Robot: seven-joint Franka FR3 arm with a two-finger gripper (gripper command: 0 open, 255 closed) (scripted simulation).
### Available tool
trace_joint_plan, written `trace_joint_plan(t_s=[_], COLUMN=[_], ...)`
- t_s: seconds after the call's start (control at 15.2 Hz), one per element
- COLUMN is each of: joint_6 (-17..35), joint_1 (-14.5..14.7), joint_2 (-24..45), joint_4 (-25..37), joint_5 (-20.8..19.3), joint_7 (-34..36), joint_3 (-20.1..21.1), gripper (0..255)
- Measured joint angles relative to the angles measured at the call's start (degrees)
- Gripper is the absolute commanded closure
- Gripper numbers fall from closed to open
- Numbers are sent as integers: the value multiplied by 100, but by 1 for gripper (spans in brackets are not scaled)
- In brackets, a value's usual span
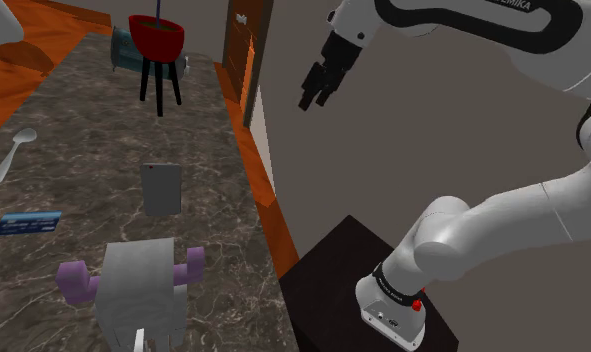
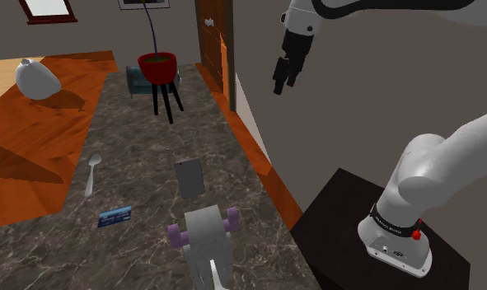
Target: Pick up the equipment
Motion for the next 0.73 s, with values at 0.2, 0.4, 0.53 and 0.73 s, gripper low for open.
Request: trace_joint_plan(t_s=[0.2,0.4,0.53,0.73], joint_6=[94,192,225,252], joint_1=[213,409,537,710], joint_2=[621,1098,1423,1935], joint_4=[469,779,1023,1432], joint_5=[-22,-68,-114,-217], joint_7=[-272,-551,-715,-980], joint_3=[177,355,488,675], gripper=[0,0,0,0])
